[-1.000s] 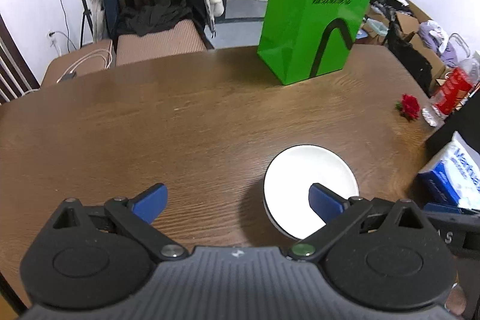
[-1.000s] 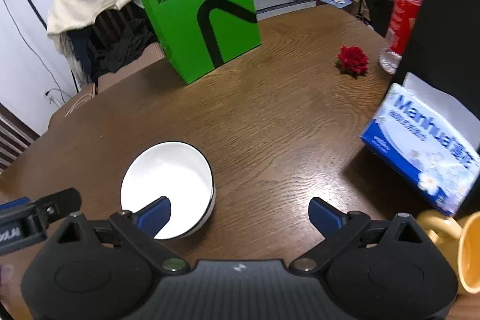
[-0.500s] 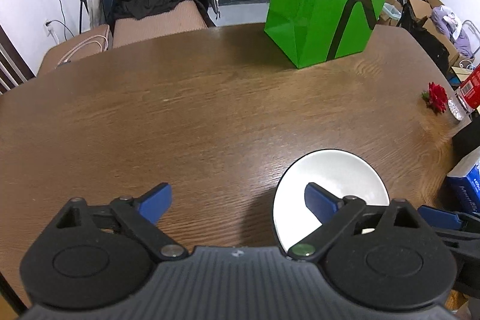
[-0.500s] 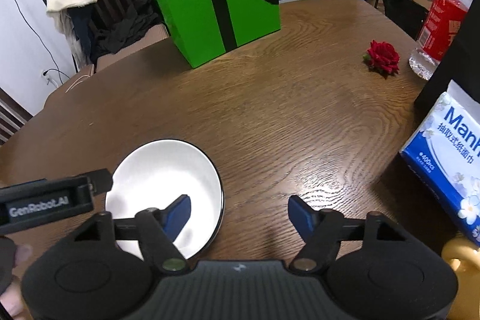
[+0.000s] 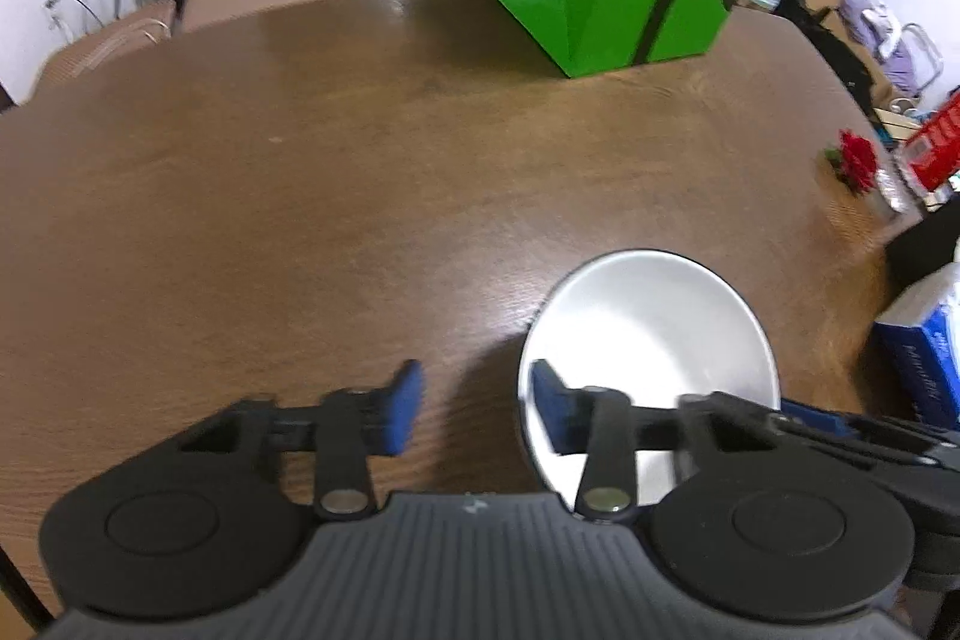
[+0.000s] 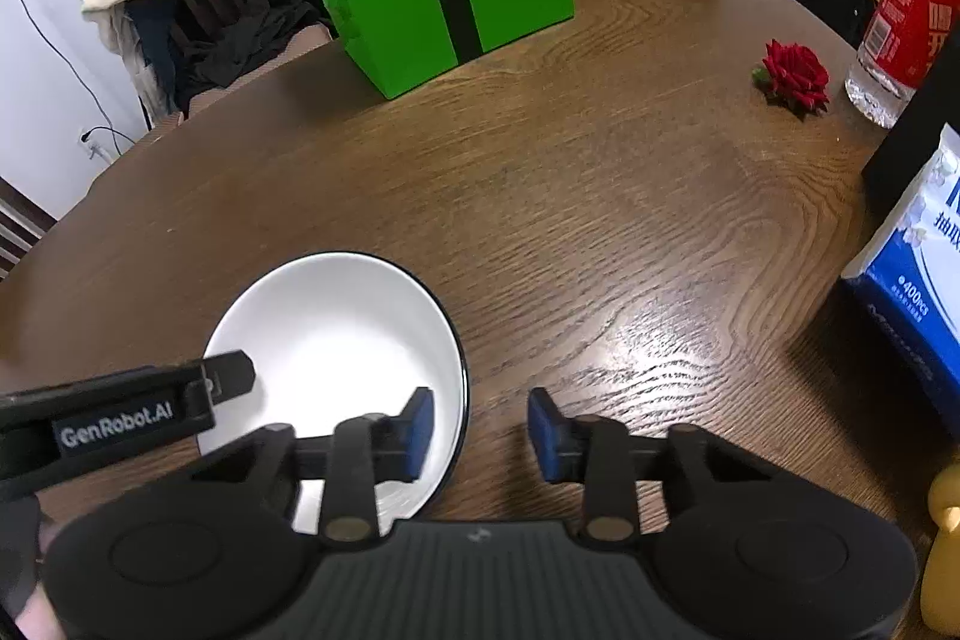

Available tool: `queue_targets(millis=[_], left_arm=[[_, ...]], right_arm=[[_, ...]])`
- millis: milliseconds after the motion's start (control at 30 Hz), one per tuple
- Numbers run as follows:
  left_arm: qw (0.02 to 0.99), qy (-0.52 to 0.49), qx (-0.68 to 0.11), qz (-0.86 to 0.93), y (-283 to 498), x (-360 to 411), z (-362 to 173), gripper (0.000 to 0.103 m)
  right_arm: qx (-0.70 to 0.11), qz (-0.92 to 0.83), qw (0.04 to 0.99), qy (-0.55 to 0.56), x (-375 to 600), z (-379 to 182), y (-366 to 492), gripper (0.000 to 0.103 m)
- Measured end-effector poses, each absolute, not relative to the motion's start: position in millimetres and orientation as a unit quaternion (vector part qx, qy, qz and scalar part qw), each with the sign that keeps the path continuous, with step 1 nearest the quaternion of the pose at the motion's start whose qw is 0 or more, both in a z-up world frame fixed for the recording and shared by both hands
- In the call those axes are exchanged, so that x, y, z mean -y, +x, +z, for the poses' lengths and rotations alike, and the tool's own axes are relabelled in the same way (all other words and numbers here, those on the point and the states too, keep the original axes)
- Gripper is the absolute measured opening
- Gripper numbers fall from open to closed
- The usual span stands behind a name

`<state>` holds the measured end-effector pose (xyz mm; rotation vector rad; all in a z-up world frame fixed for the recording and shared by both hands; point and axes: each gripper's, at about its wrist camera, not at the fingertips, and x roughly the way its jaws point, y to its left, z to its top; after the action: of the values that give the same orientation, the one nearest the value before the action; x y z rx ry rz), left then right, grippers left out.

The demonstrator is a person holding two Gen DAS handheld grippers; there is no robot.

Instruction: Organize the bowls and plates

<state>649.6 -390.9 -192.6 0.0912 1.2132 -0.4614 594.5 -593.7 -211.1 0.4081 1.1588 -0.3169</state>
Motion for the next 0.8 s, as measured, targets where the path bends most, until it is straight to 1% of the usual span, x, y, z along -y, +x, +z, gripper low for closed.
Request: queue_targets(millis=[67,167,233,267,300,800], left_arm=[[0.793,0.040,-0.565,-0.224,649.0,393.6,-192.4,0.020],[0.789,0.052,-0.566,-0.232,647.1,400.3,-192.7,0.012],[0.788,0.054,-0.566,-0.235,646.2,403.2,-193.6,0.009],[0.788,0.054,-0.566,-0.235,645.9,404.0,-194.1,0.008],[0.789,0.055,-0.566,-0.234,645.1,404.8,-194.2,0.008],[0.801,0.062,-0.547,-0.234,635.6,403.9,-186.8,0.008]], right_arm=[[-0.544,-0.147,0.801,0.200,594.0,-213.3,594.0,0.020],[-0.543,-0.145,0.801,0.205,592.0,-212.9,593.8,0.015],[-0.546,-0.143,0.801,0.201,588.9,-212.8,595.1,0.012],[-0.547,-0.141,0.801,0.199,587.6,-212.1,595.9,0.009],[-0.548,-0.140,0.801,0.195,586.2,-211.9,596.9,0.008],[-0.554,-0.150,0.799,0.177,579.3,-209.2,595.0,0.008]])
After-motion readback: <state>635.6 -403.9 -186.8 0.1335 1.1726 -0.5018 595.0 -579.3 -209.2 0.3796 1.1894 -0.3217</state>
